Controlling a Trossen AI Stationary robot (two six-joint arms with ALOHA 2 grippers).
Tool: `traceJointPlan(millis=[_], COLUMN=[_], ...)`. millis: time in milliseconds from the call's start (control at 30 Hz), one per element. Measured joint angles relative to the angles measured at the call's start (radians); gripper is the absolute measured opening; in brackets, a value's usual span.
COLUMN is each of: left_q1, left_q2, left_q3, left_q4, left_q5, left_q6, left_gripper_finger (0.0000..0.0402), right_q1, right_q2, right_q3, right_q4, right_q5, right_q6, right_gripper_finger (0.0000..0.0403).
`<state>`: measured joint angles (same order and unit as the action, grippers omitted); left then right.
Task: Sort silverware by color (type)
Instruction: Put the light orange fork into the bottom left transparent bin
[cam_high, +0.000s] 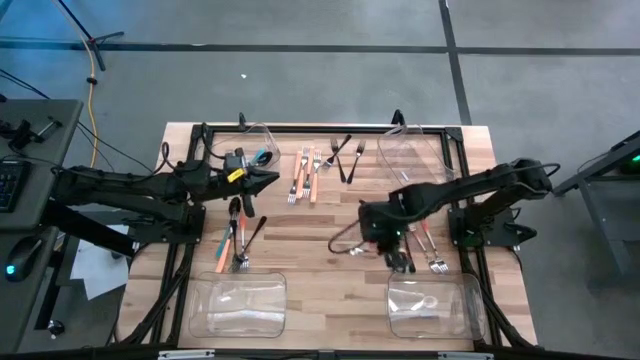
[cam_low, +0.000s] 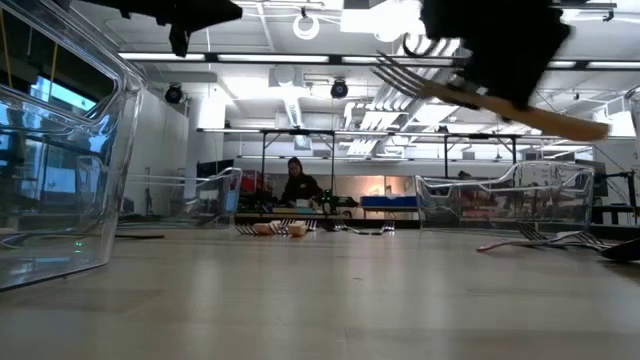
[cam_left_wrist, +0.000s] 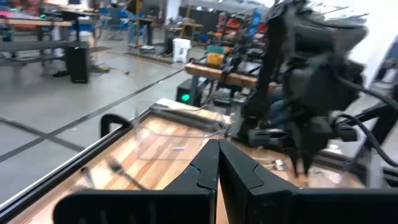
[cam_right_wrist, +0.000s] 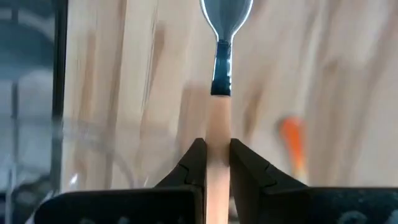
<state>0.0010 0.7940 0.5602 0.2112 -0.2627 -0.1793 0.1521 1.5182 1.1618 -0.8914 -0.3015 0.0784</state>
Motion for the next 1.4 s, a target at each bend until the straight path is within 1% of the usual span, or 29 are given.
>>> traceJointPlan(millis=[100, 200, 300, 400, 500, 600, 700, 800, 867, 933, 1333, 1400], left_q1=[0.0, 0.0, 0.0, 0.0, 0.0, 0.001, 0.001, 0.001, 0.001, 0.001, 0.001, 0.001], left_q2=[-0.019, -0.04, -0.064, -0.08, -0.083, -0.076, -0.053, -0.024, -0.002, 0.015, 0.028, 0.028], left_q3=[0.001, 0.001, 0.001, 0.001, 0.001, 0.001, 0.001, 0.002, 0.001, 0.001, 0.001, 0.001], left_q4=[0.019, 0.025, 0.024, 0.021, 0.027, 0.031, 0.048, 0.121, 0.151, 0.169, 0.18, 0.179], left_q5=[0.028, 0.044, 0.044, 0.044, 0.044, 0.043, 0.044, 0.049, 0.067, 0.076, 0.078, 0.093], left_q6=[-0.001, -0.001, -0.001, -0.001, -0.001, -0.001, -0.011, -0.018, -0.008, -0.002, -0.027, -0.028], left_gripper_finger=[0.0, 0.0, 0.0, 0.0, 0.0, 0.0, 0.0, 0.0, 0.0, 0.0, 0.0, 0.0], right_q1=[-0.046, -0.091, -0.131, -0.157, -0.172, -0.173, -0.172, -0.172, -0.173, -0.173, -0.172, -0.172], right_q2=[-0.019, -0.073, -0.154, -0.266, -0.376, -0.448, -0.464, -0.445, -0.432, -0.424, -0.425, -0.425], right_q3=[0.022, 0.007, -0.047, -0.145, -0.276, -0.389, -0.456, -0.468, -0.468, -0.468, -0.468, -0.468], right_q4=[0.074, 0.142, 0.196, 0.299, 0.464, 0.673, 0.875, 1.028, 1.088, 1.126, 1.144, 1.144], right_q5=[0.01, 0.012, 0.022, 0.056, 0.072, 0.112, 0.161, 0.213, 0.231, 0.241, 0.239, 0.239], right_q6=[-0.005, 0.015, 0.049, 0.117, 0.218, 0.318, 0.362, 0.353, 0.334, 0.327, 0.329, 0.329], right_gripper_finger=[0.0028, 0.0028, 0.0028, 0.0028, 0.0028, 0.0028, 0.0028, 0.0028, 0.0028, 0.0028, 0.0028, 0.0028])
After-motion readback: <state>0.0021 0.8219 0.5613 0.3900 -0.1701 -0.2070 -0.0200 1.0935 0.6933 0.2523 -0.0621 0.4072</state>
